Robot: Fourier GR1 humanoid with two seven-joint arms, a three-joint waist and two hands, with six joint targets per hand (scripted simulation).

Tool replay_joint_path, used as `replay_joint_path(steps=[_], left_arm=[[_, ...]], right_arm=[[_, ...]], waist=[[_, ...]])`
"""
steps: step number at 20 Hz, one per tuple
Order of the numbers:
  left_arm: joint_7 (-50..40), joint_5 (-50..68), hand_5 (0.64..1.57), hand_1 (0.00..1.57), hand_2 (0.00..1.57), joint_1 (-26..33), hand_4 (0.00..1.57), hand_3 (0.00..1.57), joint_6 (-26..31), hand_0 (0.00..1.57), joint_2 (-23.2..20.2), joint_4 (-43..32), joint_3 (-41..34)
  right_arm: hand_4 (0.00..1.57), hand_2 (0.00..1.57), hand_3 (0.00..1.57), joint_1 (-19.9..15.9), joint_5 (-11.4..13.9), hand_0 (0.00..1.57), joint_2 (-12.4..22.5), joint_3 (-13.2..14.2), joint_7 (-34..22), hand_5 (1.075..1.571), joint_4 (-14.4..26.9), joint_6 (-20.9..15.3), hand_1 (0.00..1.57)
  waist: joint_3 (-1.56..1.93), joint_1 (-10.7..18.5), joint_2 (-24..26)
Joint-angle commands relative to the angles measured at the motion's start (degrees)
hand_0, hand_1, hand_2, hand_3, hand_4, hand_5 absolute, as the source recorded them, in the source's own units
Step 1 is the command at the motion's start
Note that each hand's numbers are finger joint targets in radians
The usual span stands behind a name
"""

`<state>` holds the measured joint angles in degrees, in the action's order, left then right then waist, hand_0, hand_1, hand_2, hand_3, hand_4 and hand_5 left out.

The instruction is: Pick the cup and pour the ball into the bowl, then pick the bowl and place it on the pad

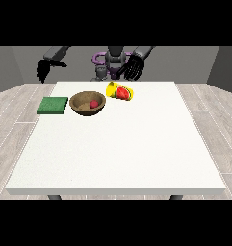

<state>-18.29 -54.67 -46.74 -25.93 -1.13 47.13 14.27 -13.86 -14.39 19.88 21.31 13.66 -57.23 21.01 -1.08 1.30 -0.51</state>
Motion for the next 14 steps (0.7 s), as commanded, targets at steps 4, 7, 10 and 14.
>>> replay_joint_path(steps=[4,7,10,14], left_arm=[[14.5,32.9,1.556,0.0,0.0,10.3,0.0,0.0,-2.1,0.0,1.1,13.9,-7.6],[23.7,42.4,1.564,0.0,0.0,16.1,0.0,0.0,3.0,0.0,1.1,18.1,-5.9],[29.8,46.3,1.565,0.0,0.0,18.4,0.0,0.0,9.2,0.0,1.1,19.6,-6.1],[34.8,46.9,1.563,0.0,0.0,20.7,0.0,0.0,14.4,0.0,-0.5,20.2,-7.2]], right_arm=[[0.29,0.0,0.0,-4.1,1.3,0.0,-4.1,-1.9,0.8,1.57,-2.3,-4.4,0.0],[0.2,0.0,0.0,-5.2,2.7,0.0,-6.1,-1.7,0.7,1.571,-2.6,-9.8,0.0],[0.29,0.0,0.0,-6.2,3.8,0.0,-9.6,-2.2,0.0,1.57,-1.7,-15.1,0.0],[0.32,0.0,0.0,-9.0,3.1,0.0,-9.5,-0.8,4.3,1.569,3.0,-16.0,0.0]], waist=[[0.16,0.5,-7.2],[0.64,3.4,-8.3],[0.92,7.2,-9.2],[1.08,7.5,-11.2]])
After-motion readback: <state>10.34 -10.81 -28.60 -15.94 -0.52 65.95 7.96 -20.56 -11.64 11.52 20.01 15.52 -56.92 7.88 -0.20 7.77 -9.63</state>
